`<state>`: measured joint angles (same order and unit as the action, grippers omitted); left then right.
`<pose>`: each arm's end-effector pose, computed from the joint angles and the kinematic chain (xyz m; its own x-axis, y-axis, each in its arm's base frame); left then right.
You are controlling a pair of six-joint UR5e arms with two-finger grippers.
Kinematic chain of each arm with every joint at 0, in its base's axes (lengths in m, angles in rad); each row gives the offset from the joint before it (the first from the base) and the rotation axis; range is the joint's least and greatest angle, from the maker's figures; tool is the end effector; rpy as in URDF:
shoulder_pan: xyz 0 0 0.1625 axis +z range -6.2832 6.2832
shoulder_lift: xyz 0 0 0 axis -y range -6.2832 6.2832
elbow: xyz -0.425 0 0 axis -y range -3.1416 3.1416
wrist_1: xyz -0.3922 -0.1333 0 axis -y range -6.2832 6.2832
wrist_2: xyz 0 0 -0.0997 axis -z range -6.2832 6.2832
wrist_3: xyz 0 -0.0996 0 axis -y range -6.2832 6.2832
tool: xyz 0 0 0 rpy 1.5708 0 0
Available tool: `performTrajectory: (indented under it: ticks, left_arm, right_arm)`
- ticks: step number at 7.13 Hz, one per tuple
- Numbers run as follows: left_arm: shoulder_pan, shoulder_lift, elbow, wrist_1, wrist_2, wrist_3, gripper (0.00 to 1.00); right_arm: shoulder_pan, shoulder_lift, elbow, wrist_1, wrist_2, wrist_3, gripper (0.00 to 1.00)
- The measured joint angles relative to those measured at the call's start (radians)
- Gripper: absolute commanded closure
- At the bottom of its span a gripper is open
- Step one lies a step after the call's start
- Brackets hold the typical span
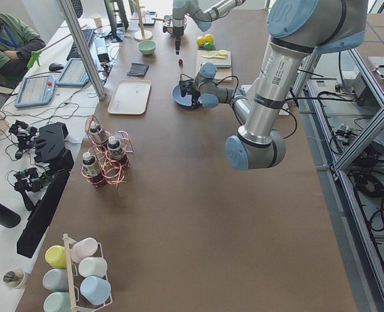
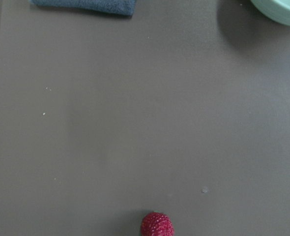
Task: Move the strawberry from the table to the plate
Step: 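Grasp the strawberry with the right gripper and lift it while the left arm withdraws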
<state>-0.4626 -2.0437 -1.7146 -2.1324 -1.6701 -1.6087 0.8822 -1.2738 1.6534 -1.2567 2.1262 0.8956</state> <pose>0.5205 -0.3975 0.2598 0.3283 -0.2059 -0.9219 0.3748 0.9242 -0.0729 -0.3312 -0.5296 0.4249 0.6576 -0.0368 0.7525 -0.0395 0.9958 0.0832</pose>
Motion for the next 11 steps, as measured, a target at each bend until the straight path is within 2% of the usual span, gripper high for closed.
performTrajectory:
  ticks: [4, 9, 10, 11]
  left_arm:
    - [-0.024, 0.045, -0.052, 0.032, -0.05, 0.131, 0.02]
    - [-0.03, 0.055, -0.064, 0.045, -0.053, 0.141, 0.02]
    - [-0.03, 0.058, -0.065, 0.045, -0.053, 0.141, 0.02]
    - [-0.029, 0.059, -0.066, 0.044, -0.053, 0.141, 0.02]
  right_arm:
    - [-0.049, 0.001, -0.027, -0.001, -0.061, 0.022, 0.0]
    - [-0.085, 0.032, -0.074, -0.001, -0.09, 0.023, 0.02]
    - [-0.088, 0.04, -0.085, -0.001, -0.095, 0.023, 0.12]
    - [-0.088, 0.043, -0.089, -0.001, -0.097, 0.023, 0.27]
